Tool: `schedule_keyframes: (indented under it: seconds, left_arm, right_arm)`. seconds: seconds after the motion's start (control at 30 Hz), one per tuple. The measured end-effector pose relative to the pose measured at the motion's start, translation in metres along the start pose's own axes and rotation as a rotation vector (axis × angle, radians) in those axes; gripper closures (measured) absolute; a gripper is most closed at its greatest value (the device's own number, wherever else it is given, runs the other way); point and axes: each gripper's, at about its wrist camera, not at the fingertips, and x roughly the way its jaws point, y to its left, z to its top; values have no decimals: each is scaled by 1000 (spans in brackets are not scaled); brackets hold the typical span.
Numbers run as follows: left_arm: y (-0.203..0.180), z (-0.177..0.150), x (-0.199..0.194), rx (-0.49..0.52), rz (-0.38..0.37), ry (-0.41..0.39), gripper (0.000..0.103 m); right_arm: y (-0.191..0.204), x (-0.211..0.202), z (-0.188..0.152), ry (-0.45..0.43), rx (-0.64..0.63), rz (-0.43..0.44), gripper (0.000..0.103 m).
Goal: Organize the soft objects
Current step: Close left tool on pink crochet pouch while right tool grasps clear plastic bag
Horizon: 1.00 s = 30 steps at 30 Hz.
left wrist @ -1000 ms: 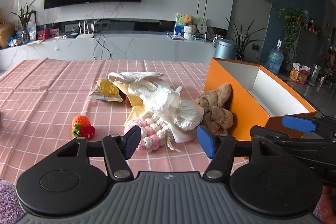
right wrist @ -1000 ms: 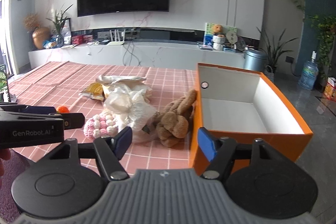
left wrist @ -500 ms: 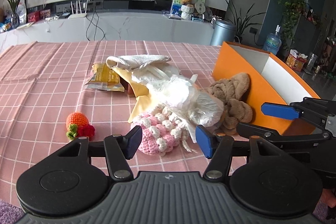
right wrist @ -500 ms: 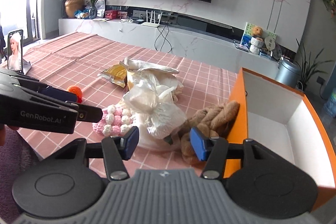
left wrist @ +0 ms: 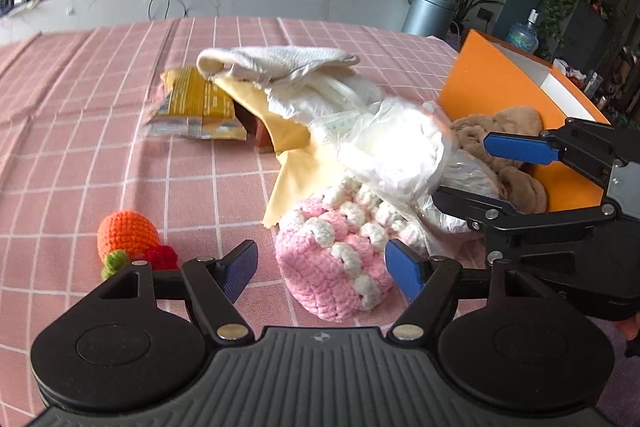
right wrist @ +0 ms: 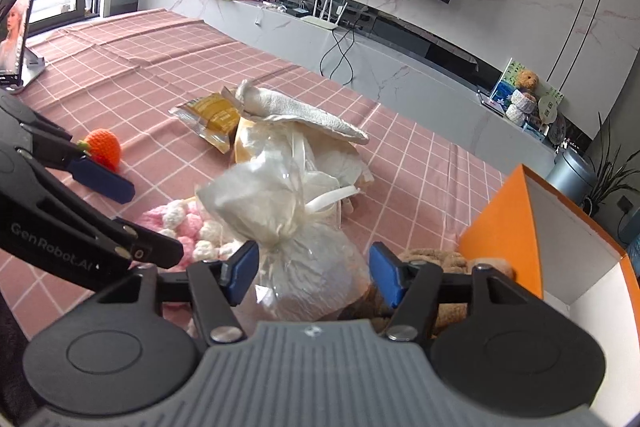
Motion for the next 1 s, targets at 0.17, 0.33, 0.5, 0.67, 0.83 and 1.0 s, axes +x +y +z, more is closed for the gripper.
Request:
schedule_keyframes:
  seconds: [0.17,0.33,0.5,0.67,0.83,1.0]
  left_arm:
    - [-1,0,-2,2,-1,2,23]
    - [-1,-1,-2,1,0,2,42]
    - [-1,-1,-3,2,-1,4,57]
    - [-1,-1,-2,1,-1,5,69]
    - [-4,-4,-4,2,-10,9,72]
    - [-3,-11,-3,2,-23,24,73]
  right_arm:
    - [-4,18,-3,36,42,33,41]
    - [-4,23,-7,53,74,51,47]
    - [-4,25,-9,59,103,70,54]
    - [-3,21,-10,54,109,62,61]
    - [-8,7,-7,19,126,52,62]
    - [-15,-8,-2,-14,145,32,62]
